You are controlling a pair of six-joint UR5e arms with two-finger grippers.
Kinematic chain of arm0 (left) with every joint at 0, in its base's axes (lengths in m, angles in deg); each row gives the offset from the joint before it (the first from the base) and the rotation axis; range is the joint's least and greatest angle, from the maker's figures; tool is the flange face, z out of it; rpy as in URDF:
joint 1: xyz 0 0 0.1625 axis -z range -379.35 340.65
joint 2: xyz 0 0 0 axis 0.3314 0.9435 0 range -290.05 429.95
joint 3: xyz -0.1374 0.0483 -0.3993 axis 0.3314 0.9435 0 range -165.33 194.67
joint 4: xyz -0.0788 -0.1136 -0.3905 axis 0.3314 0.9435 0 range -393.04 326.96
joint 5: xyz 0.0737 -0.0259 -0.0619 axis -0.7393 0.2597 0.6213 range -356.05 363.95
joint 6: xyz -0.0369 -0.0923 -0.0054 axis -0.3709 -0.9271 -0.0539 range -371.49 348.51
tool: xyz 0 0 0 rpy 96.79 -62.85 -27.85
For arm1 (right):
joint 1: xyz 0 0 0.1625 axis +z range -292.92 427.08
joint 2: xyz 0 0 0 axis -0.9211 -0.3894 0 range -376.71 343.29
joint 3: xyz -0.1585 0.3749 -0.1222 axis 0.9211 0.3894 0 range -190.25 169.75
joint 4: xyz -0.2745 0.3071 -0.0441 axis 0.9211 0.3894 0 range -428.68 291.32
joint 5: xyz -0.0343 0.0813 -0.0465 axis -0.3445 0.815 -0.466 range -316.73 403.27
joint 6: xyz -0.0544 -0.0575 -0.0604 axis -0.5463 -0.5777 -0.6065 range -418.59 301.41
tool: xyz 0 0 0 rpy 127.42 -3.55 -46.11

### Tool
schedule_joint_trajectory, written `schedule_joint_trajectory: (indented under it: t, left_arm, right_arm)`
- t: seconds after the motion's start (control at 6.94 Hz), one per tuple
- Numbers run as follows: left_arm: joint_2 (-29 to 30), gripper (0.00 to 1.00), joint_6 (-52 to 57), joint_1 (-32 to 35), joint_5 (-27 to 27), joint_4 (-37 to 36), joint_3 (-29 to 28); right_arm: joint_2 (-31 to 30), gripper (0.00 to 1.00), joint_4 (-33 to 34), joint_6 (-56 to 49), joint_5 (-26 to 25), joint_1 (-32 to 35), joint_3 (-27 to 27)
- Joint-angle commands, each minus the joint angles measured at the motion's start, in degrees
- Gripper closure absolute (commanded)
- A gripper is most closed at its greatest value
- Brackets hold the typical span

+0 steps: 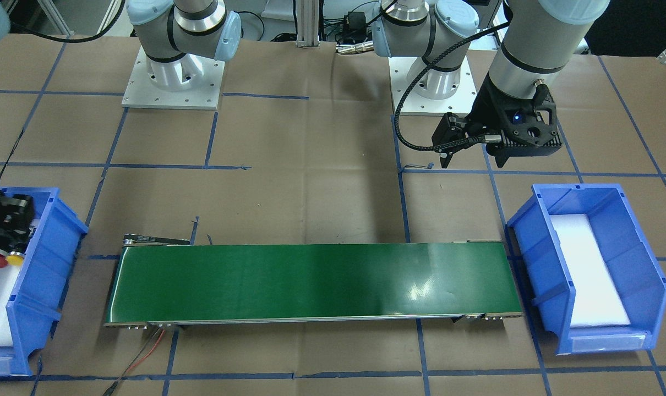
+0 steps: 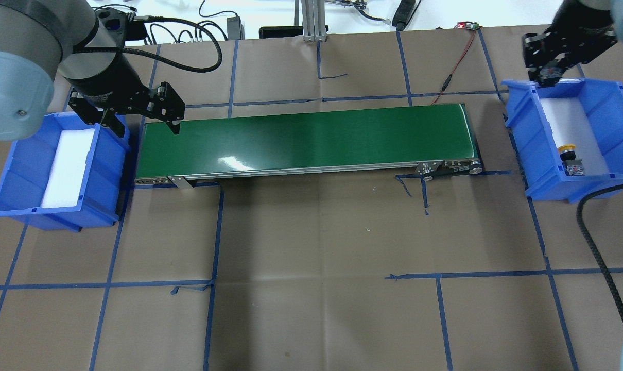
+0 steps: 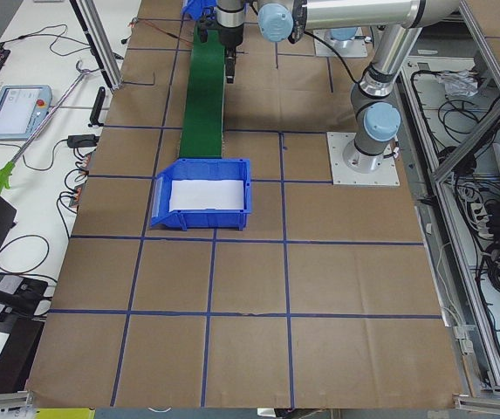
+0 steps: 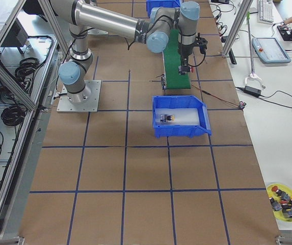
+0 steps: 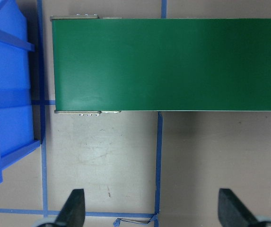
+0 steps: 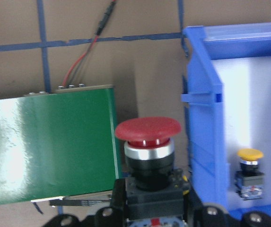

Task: Transport two buttons from left to right
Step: 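Lift the red button and carry it into the right bin, then lower the red button beside the yellow one and open the right gripper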

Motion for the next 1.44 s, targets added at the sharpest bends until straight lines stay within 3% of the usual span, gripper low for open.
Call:
schedule_joint_trajectory:
  t: [0.0, 0.43, 1.15, 1.3]
  left_arm:
    - [0.0, 0.0, 0.0, 0.0, 0.0, 0.0, 0.0]
    - [0.0, 0.0, 0.0, 0.0, 0.0, 0.0, 0.0]
    - [0.0, 0.0, 0.0, 0.0, 0.0, 0.0, 0.0]
    - [0.0, 0.0, 0.0, 0.0, 0.0, 0.0, 0.0]
  right_arm:
    - [3.9, 0.96, 0.5, -9.7, 2.1, -9.0, 1.4]
    - [14.4, 0.96, 11.0, -14.4, 3.2, -9.6, 1.2]
    - [19.0, 0.94, 16.1, -13.6, 2.6, -9.6, -3.6]
    - [19.7, 0.75, 16.1, -13.8, 2.7, -9.6, -3.6]
